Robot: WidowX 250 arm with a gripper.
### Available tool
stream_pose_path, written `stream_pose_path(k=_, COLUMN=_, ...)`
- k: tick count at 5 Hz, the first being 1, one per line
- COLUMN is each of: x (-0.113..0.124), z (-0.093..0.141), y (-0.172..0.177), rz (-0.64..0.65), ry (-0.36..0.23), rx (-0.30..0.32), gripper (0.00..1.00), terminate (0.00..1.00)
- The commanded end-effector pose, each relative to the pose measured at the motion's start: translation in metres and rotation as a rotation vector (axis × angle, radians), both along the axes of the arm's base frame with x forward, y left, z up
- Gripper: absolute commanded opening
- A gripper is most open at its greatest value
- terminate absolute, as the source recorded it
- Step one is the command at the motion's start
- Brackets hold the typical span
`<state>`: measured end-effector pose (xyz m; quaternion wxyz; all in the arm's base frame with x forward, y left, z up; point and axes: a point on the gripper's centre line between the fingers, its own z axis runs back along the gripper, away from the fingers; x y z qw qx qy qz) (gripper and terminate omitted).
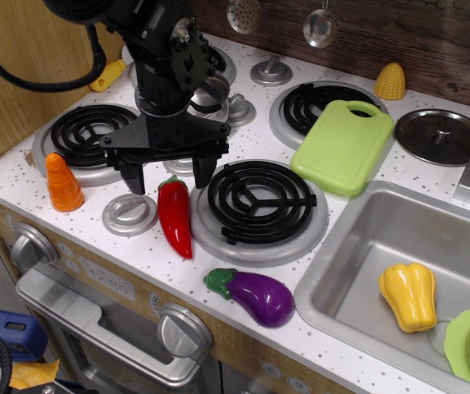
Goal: Put pepper in pot or pan
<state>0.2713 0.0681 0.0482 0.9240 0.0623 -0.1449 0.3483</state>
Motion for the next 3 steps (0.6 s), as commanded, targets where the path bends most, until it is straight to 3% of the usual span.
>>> stream_pose_path(k=1, x=0.000, z=0.000, y=0.000, rz=0.000, ry=0.000, rx=0.000, gripper=1.00, terminate=0.00)
stream_pose_path(k=3, x=0.007, z=-0.018, y=0.004, rz=-0.012, ry=-0.018, rx=-0.053, gripper=1.00, terminate=0.00)
